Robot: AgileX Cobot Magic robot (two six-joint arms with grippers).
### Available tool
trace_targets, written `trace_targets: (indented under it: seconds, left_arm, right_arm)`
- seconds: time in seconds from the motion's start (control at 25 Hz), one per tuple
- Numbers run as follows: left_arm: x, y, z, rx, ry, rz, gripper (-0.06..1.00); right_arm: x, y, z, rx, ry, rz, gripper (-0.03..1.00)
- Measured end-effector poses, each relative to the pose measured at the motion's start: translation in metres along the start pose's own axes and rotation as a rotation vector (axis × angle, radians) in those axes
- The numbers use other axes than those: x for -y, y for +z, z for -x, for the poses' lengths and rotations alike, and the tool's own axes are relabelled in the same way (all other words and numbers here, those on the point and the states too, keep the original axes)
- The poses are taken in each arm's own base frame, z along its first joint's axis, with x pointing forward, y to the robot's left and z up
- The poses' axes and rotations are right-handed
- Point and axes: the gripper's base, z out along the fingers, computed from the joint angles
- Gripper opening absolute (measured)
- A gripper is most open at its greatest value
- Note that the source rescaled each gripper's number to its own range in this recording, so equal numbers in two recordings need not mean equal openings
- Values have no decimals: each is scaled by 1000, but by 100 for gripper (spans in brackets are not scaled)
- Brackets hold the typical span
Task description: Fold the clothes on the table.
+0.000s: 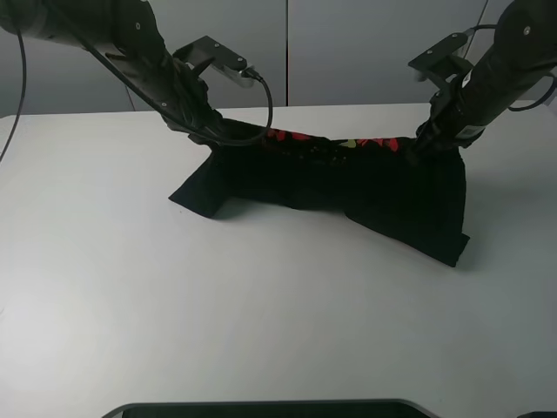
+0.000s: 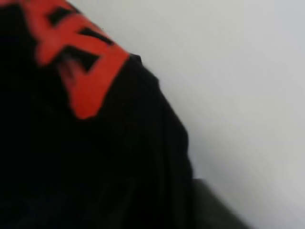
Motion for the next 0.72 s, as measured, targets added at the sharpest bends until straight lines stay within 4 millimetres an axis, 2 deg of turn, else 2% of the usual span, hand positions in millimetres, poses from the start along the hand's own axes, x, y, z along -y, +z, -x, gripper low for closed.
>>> trace_targets:
  seconds: [0.04, 0.08, 0.12, 0.32, 0.56, 0.72]
  left_arm:
    - [0, 1, 0, 5, -33, 2, 92]
    - [-1, 1, 1, 10, -59, 4, 96]
    - [-1, 1, 1, 13, -85, 4, 98]
    - [1, -6, 5, -36, -234, -59, 99]
    - [-7, -17, 8, -107, -411, -114, 99]
    - [-11, -7, 1, -183, -459, -125, 99]
  right_arm:
    - [0, 0, 0, 0, 30, -1, 81]
    - [1, 0, 0, 0, 57, -7, 92]
    - [1, 0, 0, -2, 76, -13, 96]
    - [0, 0, -5, -57, 228, -5, 100]
    - [-2, -9, -10, -185, 365, 20, 100]
    - [-2, -14, -8, -213, 411, 45, 100]
